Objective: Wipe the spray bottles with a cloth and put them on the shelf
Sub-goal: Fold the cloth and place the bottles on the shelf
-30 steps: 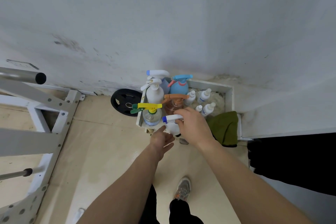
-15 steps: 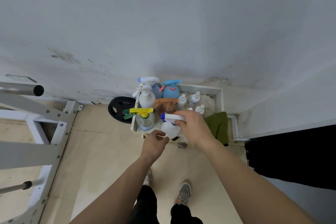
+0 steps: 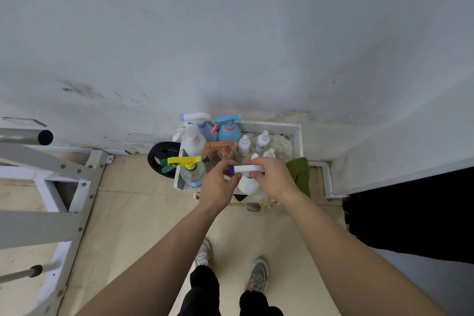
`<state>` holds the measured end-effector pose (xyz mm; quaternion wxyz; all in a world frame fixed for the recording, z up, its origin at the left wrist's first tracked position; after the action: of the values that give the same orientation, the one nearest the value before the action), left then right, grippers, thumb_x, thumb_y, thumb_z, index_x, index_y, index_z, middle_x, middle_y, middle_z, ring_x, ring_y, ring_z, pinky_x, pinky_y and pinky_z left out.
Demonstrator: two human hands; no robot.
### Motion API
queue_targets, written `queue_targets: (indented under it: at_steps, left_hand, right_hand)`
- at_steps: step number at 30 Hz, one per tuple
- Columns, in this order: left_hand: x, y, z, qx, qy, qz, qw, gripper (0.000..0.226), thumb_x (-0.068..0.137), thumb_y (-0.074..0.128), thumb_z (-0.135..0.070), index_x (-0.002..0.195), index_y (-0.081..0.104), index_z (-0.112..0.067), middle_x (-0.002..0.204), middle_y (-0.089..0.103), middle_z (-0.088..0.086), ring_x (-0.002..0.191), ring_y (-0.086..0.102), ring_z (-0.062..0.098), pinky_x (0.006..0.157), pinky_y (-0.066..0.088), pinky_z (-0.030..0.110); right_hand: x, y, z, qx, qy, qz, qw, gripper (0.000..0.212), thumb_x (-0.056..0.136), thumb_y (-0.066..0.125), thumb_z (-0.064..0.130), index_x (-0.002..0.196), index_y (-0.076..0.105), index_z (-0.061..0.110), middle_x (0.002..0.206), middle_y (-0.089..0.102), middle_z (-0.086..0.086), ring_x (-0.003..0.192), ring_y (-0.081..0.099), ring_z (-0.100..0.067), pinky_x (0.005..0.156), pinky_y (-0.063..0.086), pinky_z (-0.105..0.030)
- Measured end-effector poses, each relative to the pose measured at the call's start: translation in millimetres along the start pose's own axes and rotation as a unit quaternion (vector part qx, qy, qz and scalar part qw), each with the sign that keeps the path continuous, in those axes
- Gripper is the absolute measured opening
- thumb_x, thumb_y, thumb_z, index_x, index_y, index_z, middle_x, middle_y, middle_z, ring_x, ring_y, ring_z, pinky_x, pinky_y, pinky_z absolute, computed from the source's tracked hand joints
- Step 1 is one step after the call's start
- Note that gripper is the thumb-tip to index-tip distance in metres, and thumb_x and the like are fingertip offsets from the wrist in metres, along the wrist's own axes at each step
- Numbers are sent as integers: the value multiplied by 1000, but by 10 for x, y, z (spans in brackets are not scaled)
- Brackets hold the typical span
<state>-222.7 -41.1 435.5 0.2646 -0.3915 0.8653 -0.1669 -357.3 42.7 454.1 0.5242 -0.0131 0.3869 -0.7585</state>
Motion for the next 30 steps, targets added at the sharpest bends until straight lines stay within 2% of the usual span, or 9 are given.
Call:
queue_targets:
  at_steps: [5, 8, 11, 16, 19, 22, 26, 28, 30]
  left_hand:
    - [-6, -40, -25, -4, -5, -27, 1000, 20, 92, 70, -21, 112, 65, -22, 91, 67, -9, 81, 66, 16, 71, 52, 26]
    - [-52, -91, 29, 0, -42, -42, 998, 24, 95, 66, -23, 117, 59, -22, 96, 67, -8, 78, 68, 14, 71, 56, 31]
    - [-91, -90, 93, -31, -113, -2, 993, 24, 97, 61, -22, 119, 53, -19, 92, 65, -11, 72, 70, 12, 73, 59, 39]
    - [-104, -126, 19, -26, -166, 32, 985, 25, 94, 61, -18, 114, 46, -22, 90, 64, -5, 68, 72, 17, 70, 63, 43]
    - [-36, -194, -132, 114, -118, 23, 986, 33, 89, 65, -25, 114, 44, -22, 96, 66, -2, 81, 71, 23, 72, 61, 45]
    - [21, -228, -318, 276, -44, 15, 960, 40, 85, 68, -30, 115, 46, -17, 111, 65, 3, 97, 64, 26, 75, 55, 38]
    - [51, -178, -469, 369, -5, 53, 928, 47, 86, 67, -35, 121, 45, -13, 122, 57, 8, 103, 61, 29, 77, 55, 40]
    - [78, -197, -574, 406, 16, 52, 912, 52, 86, 65, -39, 129, 46, -15, 128, 56, 9, 107, 63, 29, 76, 56, 39]
    - [146, -234, -759, 415, 43, 38, 908, 45, 89, 60, -43, 124, 52, -16, 126, 57, 9, 105, 63, 28, 73, 53, 37]
  right_hand:
    - [44, 38, -50, 20, -1, -7, 1000, 22, 96, 65, 13, 113, 76, 23, 97, 67, 4, 87, 57, -13, 63, 33, -14]
    - [103, 99, 14, 15, -3, 4, 1000, 25, 97, 65, 16, 120, 73, 22, 109, 70, 0, 97, 60, -18, 77, 44, -21]
    - [153, 85, 68, -5, -1, 4, 1000, 28, 97, 66, 16, 124, 72, 21, 116, 71, -2, 103, 62, -20, 88, 51, -32]
    - [148, 30, 19, -8, -2, 26, 1000, 27, 93, 69, 12, 118, 73, 23, 111, 72, 2, 97, 62, -15, 79, 46, -24]
    - [114, 1, 15, -19, -7, 59, 998, 34, 91, 66, 9, 121, 70, 24, 112, 70, 2, 99, 62, -16, 74, 44, -22]
    - [121, -247, 35, -35, 4, 18, 999, 41, 91, 61, 9, 128, 66, 25, 119, 66, 5, 106, 61, -16, 89, 52, -33]
    - [326, -709, -46, -40, 32, -105, 993, 36, 93, 59, 9, 127, 66, 21, 129, 62, 2, 112, 61, -19, 95, 51, -35]
    - [552, -735, -81, -72, 39, -94, 992, 36, 94, 59, 13, 130, 62, 20, 132, 57, -1, 114, 61, -21, 95, 51, -36]
    - [775, -666, -117, -101, 47, -65, 992, 40, 94, 59, 16, 134, 59, 20, 134, 53, -4, 115, 60, -24, 97, 51, -38]
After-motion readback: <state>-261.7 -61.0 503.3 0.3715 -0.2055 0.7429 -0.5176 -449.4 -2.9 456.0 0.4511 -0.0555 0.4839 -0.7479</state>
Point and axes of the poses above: each hand's wrist, its own x-axis towards the middle knuckle, its own y-axis out of the palm, z = x × y, the point moved 7 cm from there along x, towards the middle knuckle
